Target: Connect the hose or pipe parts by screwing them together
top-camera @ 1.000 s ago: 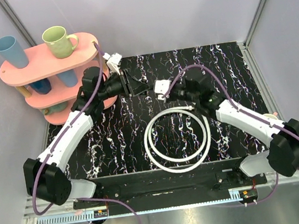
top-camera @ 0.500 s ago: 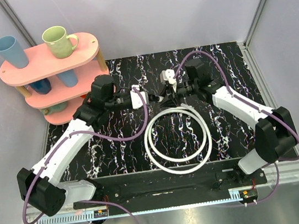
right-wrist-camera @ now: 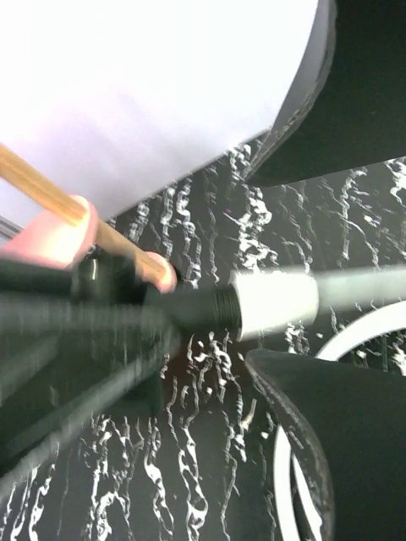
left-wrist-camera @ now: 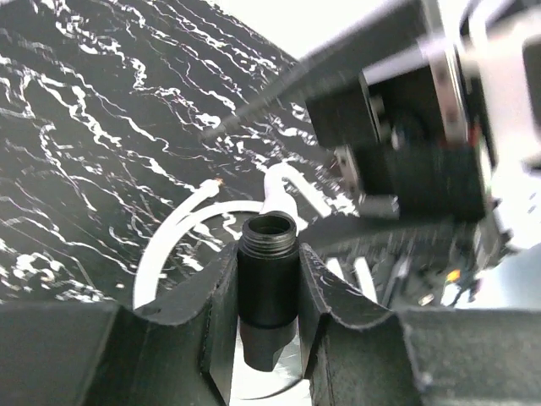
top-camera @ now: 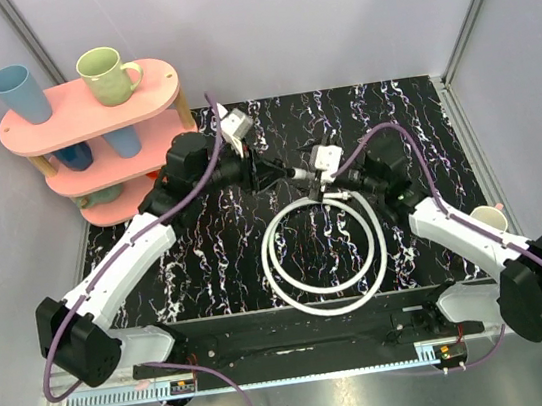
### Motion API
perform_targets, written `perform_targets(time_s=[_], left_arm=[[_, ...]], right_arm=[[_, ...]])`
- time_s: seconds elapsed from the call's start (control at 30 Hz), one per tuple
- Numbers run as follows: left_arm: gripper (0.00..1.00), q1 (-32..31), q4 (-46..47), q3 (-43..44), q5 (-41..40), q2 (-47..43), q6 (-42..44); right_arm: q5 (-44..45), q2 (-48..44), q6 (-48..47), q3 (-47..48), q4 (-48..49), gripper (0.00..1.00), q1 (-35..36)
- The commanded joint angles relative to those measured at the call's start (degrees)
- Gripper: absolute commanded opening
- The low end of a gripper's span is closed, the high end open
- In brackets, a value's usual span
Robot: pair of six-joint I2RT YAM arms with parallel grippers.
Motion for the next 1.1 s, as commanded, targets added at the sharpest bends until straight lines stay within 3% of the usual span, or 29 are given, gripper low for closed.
perform_targets(time_s=[0.0,0.13,0.4,0.5,0.53,0.6,0.63,0.67,0.73,0.77,0.87,0.93,0.97,1.03,1.07], left_arm=[[0.00,-0.14,-0.87,9.61,-8.43,1.25,-27.57],[0.00,-0.14,-1.68,12.43,-8.80,1.96,-36.12],[0.00,0.38,-4.40,12.35,-9.15,2.22,-44.39],[0.00,0.91,-4.93,11.56,-9.24,1.35,-46.41],[0.00,1.43,-4.85,11.12,-9.15,1.17,-46.68],[0.00,2.05,-5.20,10.77,-8.88,0.47,-46.86],[0.00,2.84,-5.20,10.33,-8.71,0.21,-46.51],[0.00,3.28,-4.33,10.15,-8.36,-0.06,-45.64],[0.00,3.72,-3.10,10.15,-6.60,-0.24,-39.24],[0.00,3.64,2.39,9.54,-4.77,-0.67,-35.47],[0.00,3.55,13.14,4.36,10.15,-2.42,-19.04],[0.00,3.55,13.43,1.72,16.84,-3.92,-5.95],[0.00,3.46,11.08,1.11,22.09,-4.36,-0.60],[0.00,3.02,7.65,-1.35,26.69,-6.11,15.48],[0.00,2.76,2.85,-2.32,30.19,-6.91,27.55]], right_arm=[[14.53,-2.93,-12.55,-3.01,7.90,0.86,5.77],[20.70,-2.49,-18.44,-2.49,8.59,0.84,9.55],[29.22,0.40,-23.46,-2.49,14.66,0.72,15.27],[30.73,1.37,-25.05,-2.05,14.58,0.55,16.24],[30.99,1.46,-25.31,-1.79,13.97,0.37,16.42],[31.43,1.29,-25.14,-1.26,13.44,0.19,16.60],[31.26,1.03,-24.87,-0.82,11.00,0.03,16.51],[30.39,0.76,-24.44,0.92,8.89,0.00,16.51],[28.89,1.02,-23.21,4.96,0.46,0.00,16.51],[26.53,1.20,-22.42,6.72,-2.96,0.00,16.51],[19.78,3.30,-19.95,14.02,-16.24,0.00,16.42],[15.28,6.19,-18.29,19.54,-25.30,0.00,15.29],[9.00,7.16,-17.58,21.49,-28.28,0.00,14.58],[1.06,9.79,-14.00,26.05,-33.66,0.00,11.26],[-7.24,10.59,-12.41,27.03,-34.11,0.00,9.76]])
